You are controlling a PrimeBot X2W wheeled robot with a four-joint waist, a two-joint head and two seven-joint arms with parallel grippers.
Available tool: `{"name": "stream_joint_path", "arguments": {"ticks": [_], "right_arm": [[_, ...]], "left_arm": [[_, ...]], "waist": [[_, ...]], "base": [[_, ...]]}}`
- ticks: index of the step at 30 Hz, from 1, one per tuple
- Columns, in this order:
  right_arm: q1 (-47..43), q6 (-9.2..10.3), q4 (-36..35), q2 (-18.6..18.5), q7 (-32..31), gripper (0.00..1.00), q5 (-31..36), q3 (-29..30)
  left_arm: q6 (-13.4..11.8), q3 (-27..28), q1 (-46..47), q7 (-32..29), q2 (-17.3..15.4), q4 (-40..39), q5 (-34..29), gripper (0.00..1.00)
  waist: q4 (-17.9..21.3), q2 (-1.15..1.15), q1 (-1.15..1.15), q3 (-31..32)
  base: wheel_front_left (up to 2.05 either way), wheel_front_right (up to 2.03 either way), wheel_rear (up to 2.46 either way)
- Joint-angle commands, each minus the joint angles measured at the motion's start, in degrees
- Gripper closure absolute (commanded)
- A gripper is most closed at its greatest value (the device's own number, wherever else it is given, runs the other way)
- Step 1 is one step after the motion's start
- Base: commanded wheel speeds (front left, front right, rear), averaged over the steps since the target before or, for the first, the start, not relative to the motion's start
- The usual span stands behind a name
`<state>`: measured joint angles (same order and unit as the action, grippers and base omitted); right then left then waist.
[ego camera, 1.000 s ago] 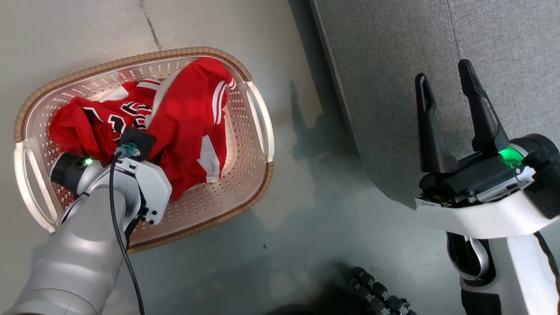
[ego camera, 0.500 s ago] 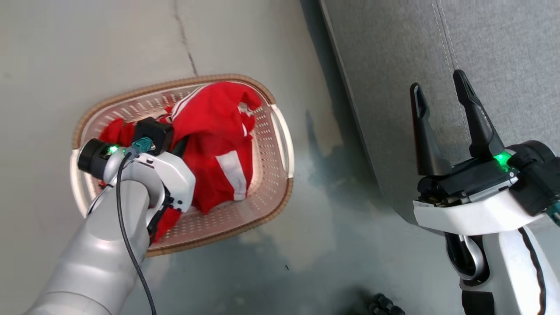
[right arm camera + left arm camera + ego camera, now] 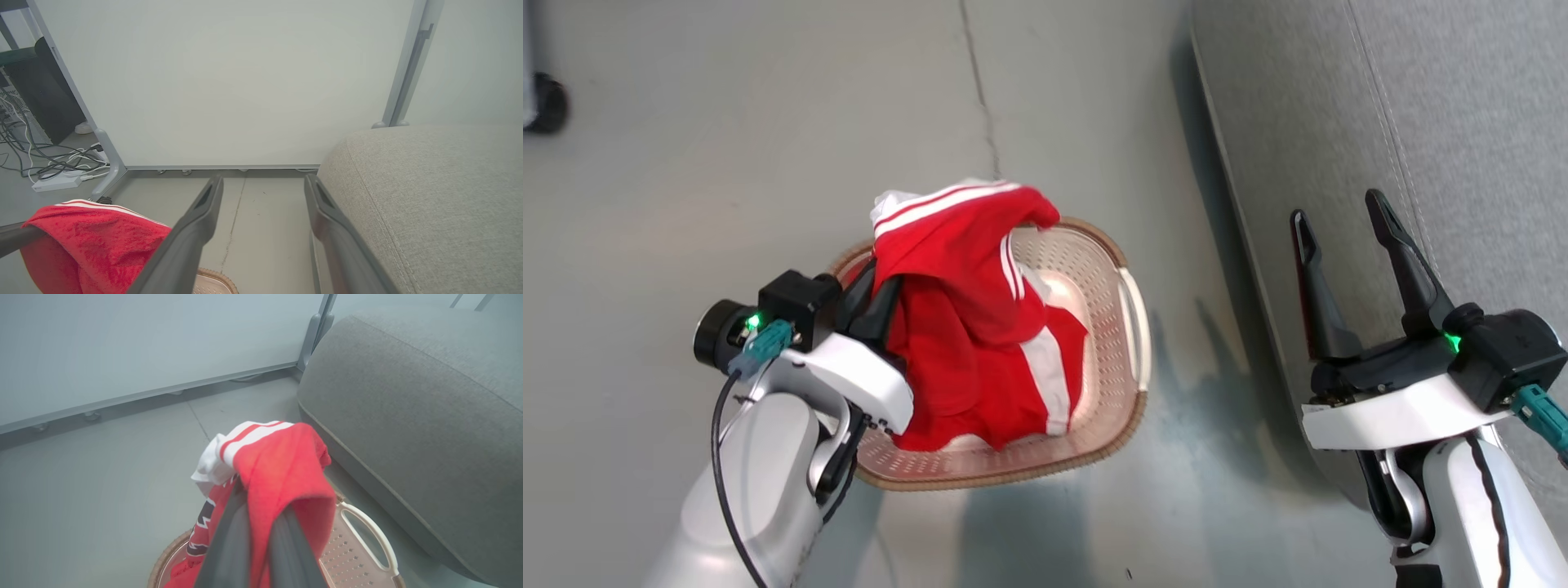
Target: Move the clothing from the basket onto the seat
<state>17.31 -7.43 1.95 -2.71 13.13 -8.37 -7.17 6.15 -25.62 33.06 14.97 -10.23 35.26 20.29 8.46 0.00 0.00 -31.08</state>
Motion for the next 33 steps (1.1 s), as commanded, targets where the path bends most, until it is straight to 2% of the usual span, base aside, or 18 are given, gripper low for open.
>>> {"name": "stream_joint_path", "arguments": {"ticks": [1, 7, 13, 24, 33], "right_arm": [[-0.8, -0.11, 0.2, -0.4, -0.4, 0.00, 0.7, 0.5], [-2.7, -0.11, 0.7, -0.4, -2.8, 0.00, 1.6, 1.6], [-4.1, -0.11, 1.3, -0.4, -4.3, 0.00, 1.7, 2.0], [-8.8, -0.11, 2.0, -0.4, -6.0, 0.00, 0.9, 1.9], [-12.6, -0.11, 1.7, -0.4, -7.8, 0.00, 0.2, 1.1]], "left_arm": [[-0.5, 0.9, -1.5, 0.2, -0.2, -2.0, 0.2, 1.00], [-1.9, 4.8, -7.3, 0.2, 0.4, -11.7, 0.5, 1.00], [-2.3, 8.0, -11.3, 0.2, 0.9, -18.9, 0.4, 1.00], [-1.0, 10.9, -16.2, 0.2, 1.8, -27.8, 0.8, 1.00], [-0.7, 8.6, -19.1, -0.1, 2.5, -31.9, -0.2, 1.00]], "waist": [[-3.4, 0.00, 0.00, 3.9], [-7.4, 0.00, 0.00, 9.1], [-9.4, 0.00, 0.00, 13.6], [-10.2, 0.00, 0.00, 21.6], [-9.2, 0.00, 0.00, 27.3]], "base": [[0.00, 0.00, 0.00], [0.00, 0.00, 0.00], [0.00, 0.00, 0.00], [0.00, 0.00, 0.00], [0.00, 0.00, 0.00]]}}
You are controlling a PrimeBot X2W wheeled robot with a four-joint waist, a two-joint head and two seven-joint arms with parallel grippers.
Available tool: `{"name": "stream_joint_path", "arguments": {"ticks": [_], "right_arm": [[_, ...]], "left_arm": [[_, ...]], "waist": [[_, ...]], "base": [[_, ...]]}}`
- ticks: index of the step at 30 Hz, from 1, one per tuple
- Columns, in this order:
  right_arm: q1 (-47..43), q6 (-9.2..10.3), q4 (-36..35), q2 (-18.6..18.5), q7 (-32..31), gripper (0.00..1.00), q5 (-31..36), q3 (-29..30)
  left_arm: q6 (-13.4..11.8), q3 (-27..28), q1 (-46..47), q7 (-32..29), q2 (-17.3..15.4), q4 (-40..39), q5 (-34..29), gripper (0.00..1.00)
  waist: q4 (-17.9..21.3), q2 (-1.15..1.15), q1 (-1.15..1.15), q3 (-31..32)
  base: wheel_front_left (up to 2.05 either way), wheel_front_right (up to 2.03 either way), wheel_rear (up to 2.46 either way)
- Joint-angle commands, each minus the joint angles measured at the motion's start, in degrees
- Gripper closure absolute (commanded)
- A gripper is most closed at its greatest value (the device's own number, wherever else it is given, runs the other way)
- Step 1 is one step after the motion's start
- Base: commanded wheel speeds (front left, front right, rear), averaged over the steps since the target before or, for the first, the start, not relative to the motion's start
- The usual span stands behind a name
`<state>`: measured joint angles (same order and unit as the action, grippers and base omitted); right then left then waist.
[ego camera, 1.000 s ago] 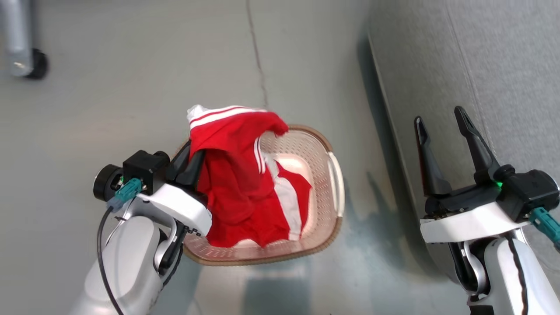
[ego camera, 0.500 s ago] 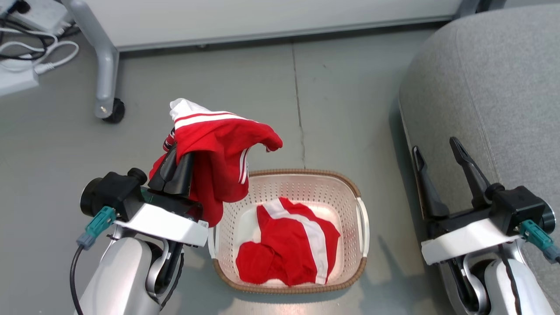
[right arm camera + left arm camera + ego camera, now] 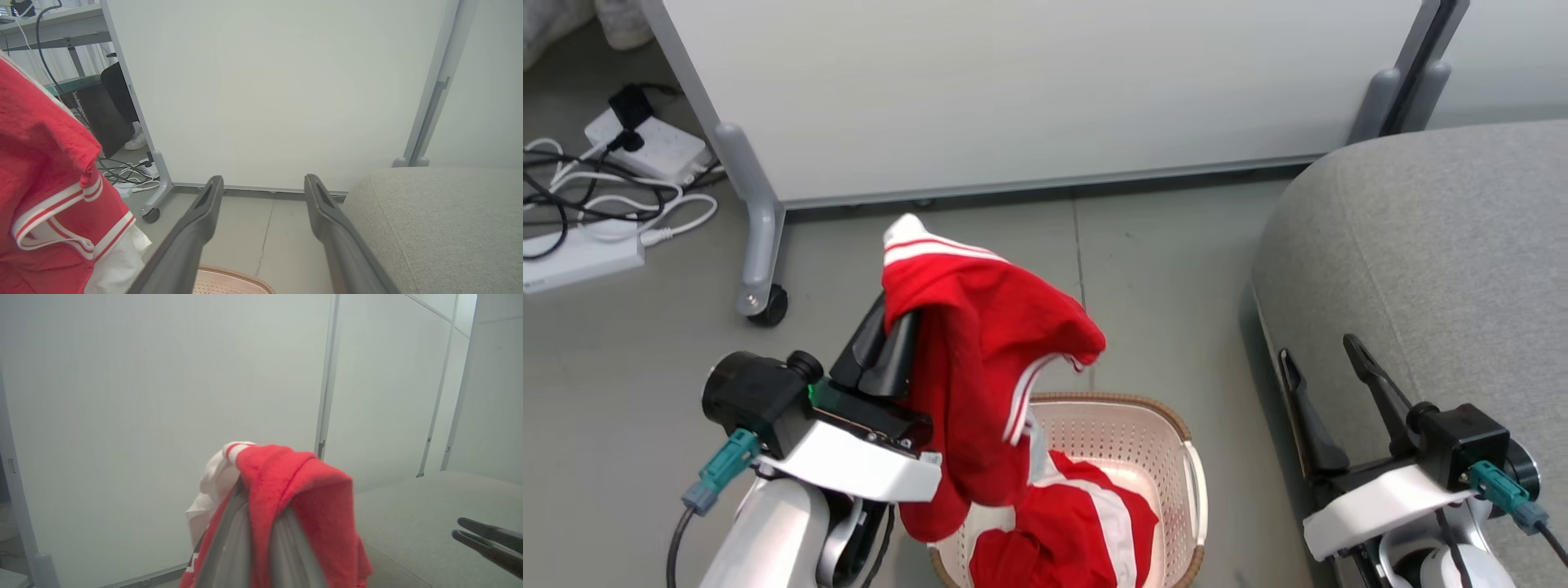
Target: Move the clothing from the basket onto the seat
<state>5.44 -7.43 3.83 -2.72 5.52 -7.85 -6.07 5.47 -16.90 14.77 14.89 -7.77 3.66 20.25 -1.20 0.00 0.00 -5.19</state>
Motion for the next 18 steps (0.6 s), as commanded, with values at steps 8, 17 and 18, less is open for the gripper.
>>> {"name": "stream_joint_path", "arguments": {"ticks": [8, 17, 18], "right_arm": [[-3.7, -0.11, 0.0, -0.3, -1.0, 0.00, -1.4, -1.0], [-4.7, -0.11, -0.1, -0.3, -1.0, 0.00, -2.3, -1.5], [-4.7, -0.11, -0.1, -0.3, -1.0, 0.00, -2.3, -1.5]], "left_arm": [[-0.9, -3.1, -4.3, -2.4, 0.3, -0.7, -0.8, 1.00], [-1.6, -3.1, -5.9, -2.9, -0.6, -0.8, -0.4, 1.00], [-1.7, -3.1, -6.0, -2.9, -0.7, -0.8, -0.5, 1.00]], "waist": [[1.7, 0.00, 0.00, 5.1], [1.9, 0.00, 0.00, 6.1], [1.9, 0.00, 0.00, 6.1]], "base": [[0.00, 0.00, 0.00], [0.00, 0.00, 0.00], [0.00, 0.00, 0.00]]}}
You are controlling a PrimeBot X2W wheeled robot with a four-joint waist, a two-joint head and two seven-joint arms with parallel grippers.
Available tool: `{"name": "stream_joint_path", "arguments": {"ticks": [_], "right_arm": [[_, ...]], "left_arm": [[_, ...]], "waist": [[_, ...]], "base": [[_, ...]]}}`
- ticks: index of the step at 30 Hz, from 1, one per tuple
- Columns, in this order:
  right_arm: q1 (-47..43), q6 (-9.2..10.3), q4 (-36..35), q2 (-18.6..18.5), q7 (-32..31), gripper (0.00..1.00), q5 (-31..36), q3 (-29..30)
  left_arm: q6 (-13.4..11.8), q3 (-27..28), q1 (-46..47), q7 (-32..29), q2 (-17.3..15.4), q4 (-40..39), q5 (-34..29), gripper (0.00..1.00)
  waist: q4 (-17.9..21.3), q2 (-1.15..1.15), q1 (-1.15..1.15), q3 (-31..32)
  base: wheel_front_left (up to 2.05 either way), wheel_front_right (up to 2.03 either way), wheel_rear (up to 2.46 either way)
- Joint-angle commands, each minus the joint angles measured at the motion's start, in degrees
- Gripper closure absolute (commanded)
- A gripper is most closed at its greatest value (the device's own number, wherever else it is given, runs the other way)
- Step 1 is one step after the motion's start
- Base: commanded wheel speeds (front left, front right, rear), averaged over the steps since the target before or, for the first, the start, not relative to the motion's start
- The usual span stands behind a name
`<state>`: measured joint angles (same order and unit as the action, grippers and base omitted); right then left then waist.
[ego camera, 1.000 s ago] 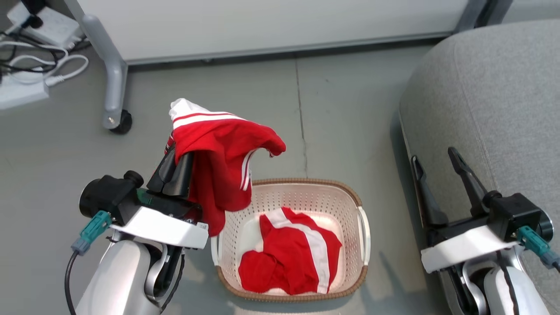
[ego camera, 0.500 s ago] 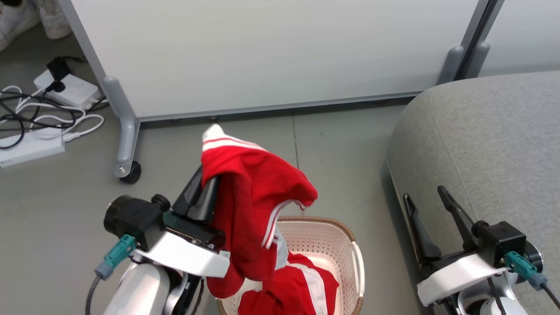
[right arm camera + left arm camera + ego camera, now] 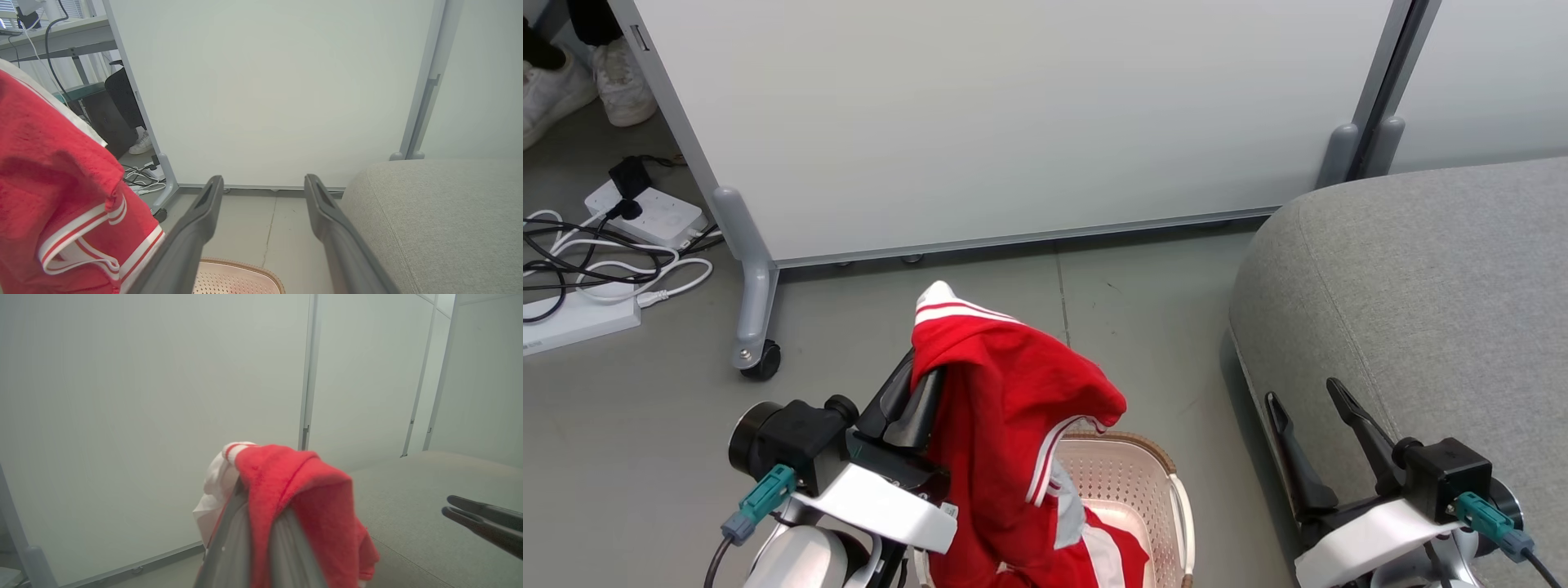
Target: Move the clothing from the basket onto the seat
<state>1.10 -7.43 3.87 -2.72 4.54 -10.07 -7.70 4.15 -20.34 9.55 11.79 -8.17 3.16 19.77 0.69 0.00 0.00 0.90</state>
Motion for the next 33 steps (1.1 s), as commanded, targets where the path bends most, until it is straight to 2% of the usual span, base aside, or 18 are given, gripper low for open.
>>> {"name": "stream_joint_path", "arguments": {"ticks": [1, 22, 26, 33], "right_arm": [[-0.4, -0.11, -0.1, -0.3, 0.0, 0.00, -0.1, 0.1], [0.5, -0.11, -0.6, -0.3, 0.6, 0.00, -0.9, -1.5], [2.2, -0.12, -2.8, -0.3, 1.1, 0.00, -2.5, -6.3], [6.8, -0.11, -4.7, -0.3, -0.5, 0.00, -6.6, -22.6]], "left_arm": [[-0.4, 0.4, -0.8, 0.2, -0.4, -0.4, 0.1, 1.00], [-1.0, -0.2, 0.5, 0.2, -0.9, 0.8, 0.8, 1.00], [-1.0, -0.5, 0.9, 0.2, -0.9, 0.9, 0.8, 1.00], [-0.9, -1.2, 1.8, 0.1, -0.8, 0.9, 0.8, 1.00]], "waist": [[0.0, 0.00, 0.00, 0.0], [-0.3, 0.00, 0.00, 0.1], [-0.4, 0.00, 0.00, 0.0], [-0.9, 0.00, 0.00, -0.4]], "base": [[0.00, 0.00, 0.00], [0.00, 0.00, 0.00], [0.00, 0.00, 0.00], [0.00, 0.00, 0.00]]}}
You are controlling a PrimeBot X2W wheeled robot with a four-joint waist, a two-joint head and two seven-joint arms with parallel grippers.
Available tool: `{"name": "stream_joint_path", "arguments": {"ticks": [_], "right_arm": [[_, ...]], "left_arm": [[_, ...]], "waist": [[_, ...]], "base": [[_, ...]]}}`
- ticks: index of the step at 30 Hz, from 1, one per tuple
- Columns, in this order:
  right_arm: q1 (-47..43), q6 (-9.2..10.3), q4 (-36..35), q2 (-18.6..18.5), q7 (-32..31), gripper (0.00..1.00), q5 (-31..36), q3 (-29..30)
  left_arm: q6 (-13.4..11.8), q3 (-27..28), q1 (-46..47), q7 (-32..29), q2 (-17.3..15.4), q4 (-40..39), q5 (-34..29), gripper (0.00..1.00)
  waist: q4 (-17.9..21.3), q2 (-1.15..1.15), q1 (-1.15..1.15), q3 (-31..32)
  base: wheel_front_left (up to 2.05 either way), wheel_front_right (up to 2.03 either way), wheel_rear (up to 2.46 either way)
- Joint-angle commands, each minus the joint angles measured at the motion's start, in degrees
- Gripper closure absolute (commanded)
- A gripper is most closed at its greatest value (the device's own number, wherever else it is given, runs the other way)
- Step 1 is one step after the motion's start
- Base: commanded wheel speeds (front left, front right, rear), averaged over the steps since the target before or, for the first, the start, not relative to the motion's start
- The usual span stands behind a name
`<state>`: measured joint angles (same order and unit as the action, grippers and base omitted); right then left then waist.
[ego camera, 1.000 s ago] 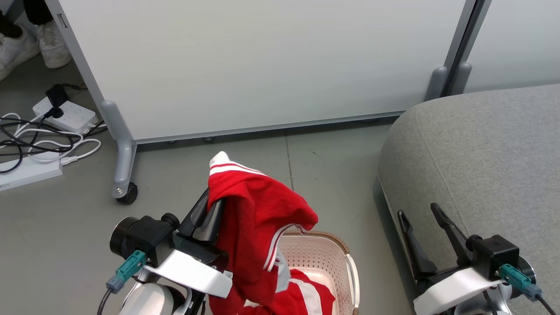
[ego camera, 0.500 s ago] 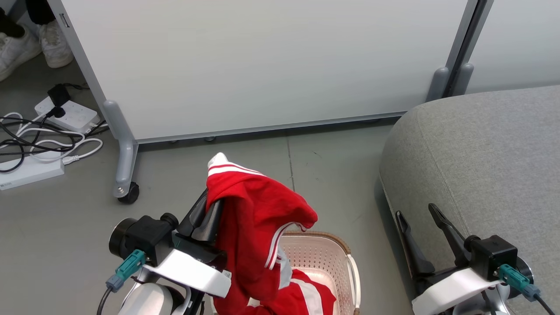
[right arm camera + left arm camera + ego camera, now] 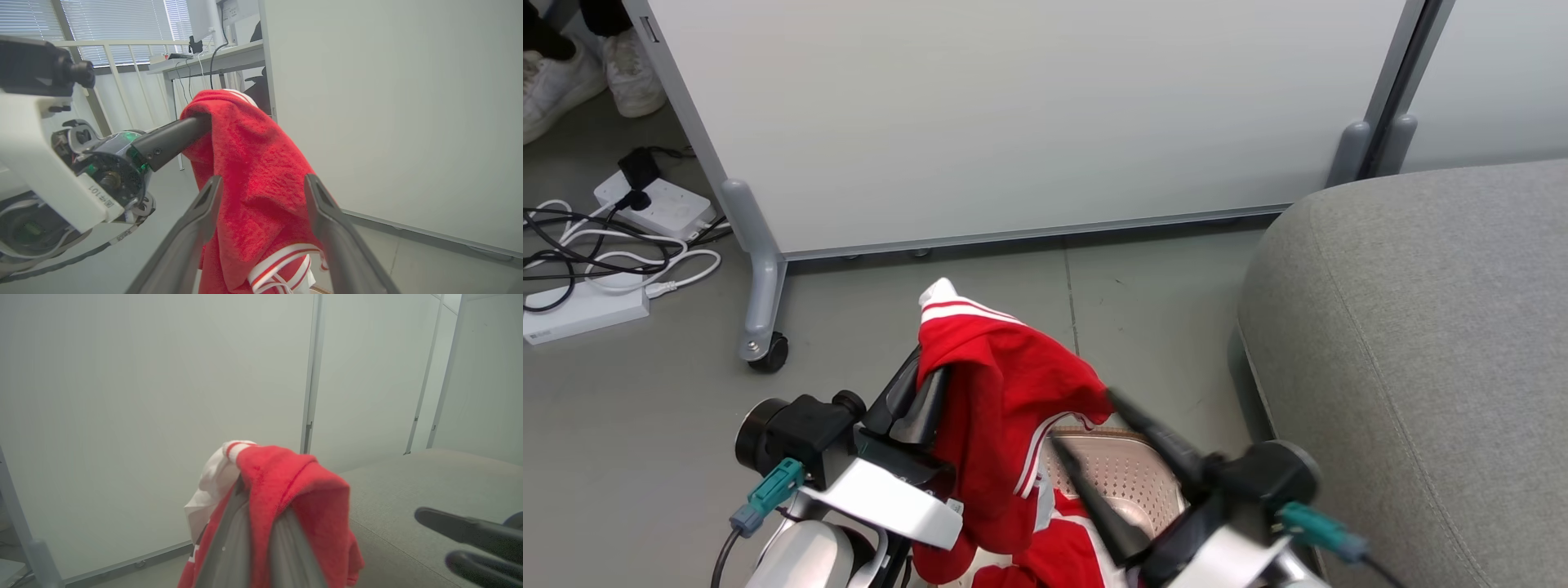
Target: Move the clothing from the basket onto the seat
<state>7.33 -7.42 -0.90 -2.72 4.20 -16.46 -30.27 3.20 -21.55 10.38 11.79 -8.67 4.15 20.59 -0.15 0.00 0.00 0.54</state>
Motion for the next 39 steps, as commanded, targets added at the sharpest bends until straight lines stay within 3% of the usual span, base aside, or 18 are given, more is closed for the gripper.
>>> {"name": "stream_joint_path", "arguments": {"ticks": [1, 6, 16, 17, 18, 19, 30, 31, 32, 33, 39], "right_arm": [[1.1, -0.13, 0.5, -0.3, -0.4, 0.00, -1.2, -2.1], [5.8, -0.13, 4.9, -0.4, -0.4, 0.00, -3.9, -10.3], [17.7, -0.13, 20.6, -0.3, 2.8, 0.00, -10.4, -18.3], [18.6, -0.12, 22.0, -0.3, 2.8, 0.25, -10.9, -18.8], [19.4, -0.13, 23.1, -0.3, 2.8, 0.56, -11.6, -19.6], [20.1, -0.13, 23.9, -0.3, 3.0, 1.00, -12.3, -20.2], [24.1, -0.13, 27.8, -0.3, 6.5, 1.00, -16.9, -22.8], [24.2, -0.12, 28.0, -0.3, 7.0, 1.00, -17.2, -22.4], [24.4, -0.12, 28.2, -0.3, 7.5, 1.00, -17.4, -21.7], [24.6, -0.13, 28.4, -0.4, 8.0, 1.00, -17.6, -21.0], [26.5, -0.13, 29.0, -0.3, 10.3, 1.00, -17.5, -15.8]], "left_arm": [[0.1, -0.1, 1.0, 0.1, -0.3, -0.1, -0.1, 1.00], [0.3, -0.7, 1.6, 0.1, -0.2, -0.1, -0.2, 1.00], [0.9, -2.7, 2.5, 0.3, 0.2, -0.7, -0.5, 1.00], [0.9, -2.9, 2.6, 0.4, 0.2, -0.7, -0.5, 1.00], [0.9, -3.0, 2.6, 0.4, 0.2, -0.7, -0.5, 1.00], [0.9, -3.1, 2.6, 0.4, 0.2, -0.7, -0.4, 1.00], [0.8, -3.7, 2.4, 0.7, 0.0, -0.7, 0.0, 1.00], [0.6, -3.7, 2.4, 0.7, 0.0, -0.8, 0.0, 0.84], [0.5, -3.7, 2.3, 0.6, 0.0, -0.8, 0.1, 0.23], [0.5, -3.8, 2.2, 0.4, -0.1, -0.8, 0.1, 0.00], [1.3, -5.3, 1.1, -1.2, -1.2, -1.6, 0.2, 0.00]], "waist": [[-0.2, 0.00, 0.00, -0.1], [-0.9, 0.00, 0.00, -0.6], [-3.0, 0.00, 0.00, -1.4], [-3.1, 0.00, 0.00, -1.5], [-3.2, 0.00, 0.00, -1.6], [-3.3, 0.00, 0.00, -1.6], [-3.6, 0.00, 0.00, -1.7], [-3.6, 0.00, 0.00, -1.7], [-3.5, 0.00, 0.00, -1.8], [-3.3, 0.00, 0.00, -1.8], [-1.7, 0.00, 0.00, -2.2]], "base": [[0.00, 0.00, 0.00], [0.00, 0.00, 0.00], [0.00, 0.00, 0.00], [0.00, 0.00, 0.00], [0.00, 0.00, 0.00], [0.00, 0.00, 0.00], [0.00, 0.00, 0.00], [0.00, 0.00, 0.00], [0.00, 0.00, 0.00], [0.00, 0.00, 0.00], [0.00, 0.00, 0.00]]}}
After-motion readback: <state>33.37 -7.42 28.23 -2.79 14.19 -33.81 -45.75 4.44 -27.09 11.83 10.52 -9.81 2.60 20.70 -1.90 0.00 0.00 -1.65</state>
